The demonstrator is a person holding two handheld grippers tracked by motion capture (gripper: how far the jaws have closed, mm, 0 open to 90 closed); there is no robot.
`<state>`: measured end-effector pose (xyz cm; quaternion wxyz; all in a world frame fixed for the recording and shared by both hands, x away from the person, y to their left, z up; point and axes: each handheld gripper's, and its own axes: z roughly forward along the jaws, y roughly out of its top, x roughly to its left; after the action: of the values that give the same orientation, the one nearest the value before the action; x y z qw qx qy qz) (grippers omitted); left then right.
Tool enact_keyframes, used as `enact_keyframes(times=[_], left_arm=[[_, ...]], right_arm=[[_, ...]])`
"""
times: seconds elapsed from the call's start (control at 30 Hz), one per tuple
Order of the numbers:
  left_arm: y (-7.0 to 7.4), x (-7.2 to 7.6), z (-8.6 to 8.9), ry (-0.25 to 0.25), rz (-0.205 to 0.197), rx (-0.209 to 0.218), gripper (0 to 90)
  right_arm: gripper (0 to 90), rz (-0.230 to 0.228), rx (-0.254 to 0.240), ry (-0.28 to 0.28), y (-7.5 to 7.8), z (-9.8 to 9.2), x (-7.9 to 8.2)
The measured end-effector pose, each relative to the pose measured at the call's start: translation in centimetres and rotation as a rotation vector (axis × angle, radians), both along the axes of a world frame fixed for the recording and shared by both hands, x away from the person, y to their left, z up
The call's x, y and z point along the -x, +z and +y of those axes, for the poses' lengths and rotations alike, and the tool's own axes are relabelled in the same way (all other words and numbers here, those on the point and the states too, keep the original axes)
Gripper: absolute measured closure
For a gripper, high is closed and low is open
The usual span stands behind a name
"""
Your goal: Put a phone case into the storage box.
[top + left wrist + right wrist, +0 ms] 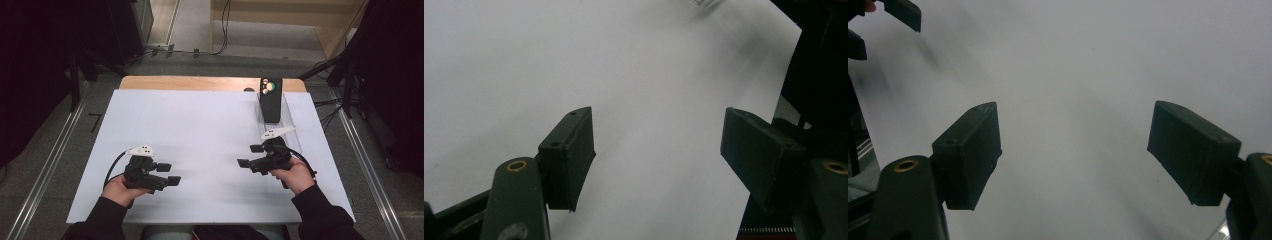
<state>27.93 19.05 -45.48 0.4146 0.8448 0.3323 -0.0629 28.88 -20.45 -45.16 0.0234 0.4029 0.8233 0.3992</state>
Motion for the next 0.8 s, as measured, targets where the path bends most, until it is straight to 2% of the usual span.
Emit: enact_keyframes(times=[0.17,0.43,0.8], left_arm=[[0.0,0.1,0.0,-0.002,-0.003,0.000,29.8],[-0.1,0.3,0.2,-0.006,0.000,-0.001,29.8],[-0.1,0.5,0.0,-0.017,0.004,-0.004,29.8]], right_arm=[[19.5,0.004,0.021,0.003,-0.6,-0.5,0.9],[19.5,0.016,0.023,-0.005,-1.2,-1.8,2.6],[19.4,0.035,0.023,-0.033,-2.0,-3.9,3.6]])
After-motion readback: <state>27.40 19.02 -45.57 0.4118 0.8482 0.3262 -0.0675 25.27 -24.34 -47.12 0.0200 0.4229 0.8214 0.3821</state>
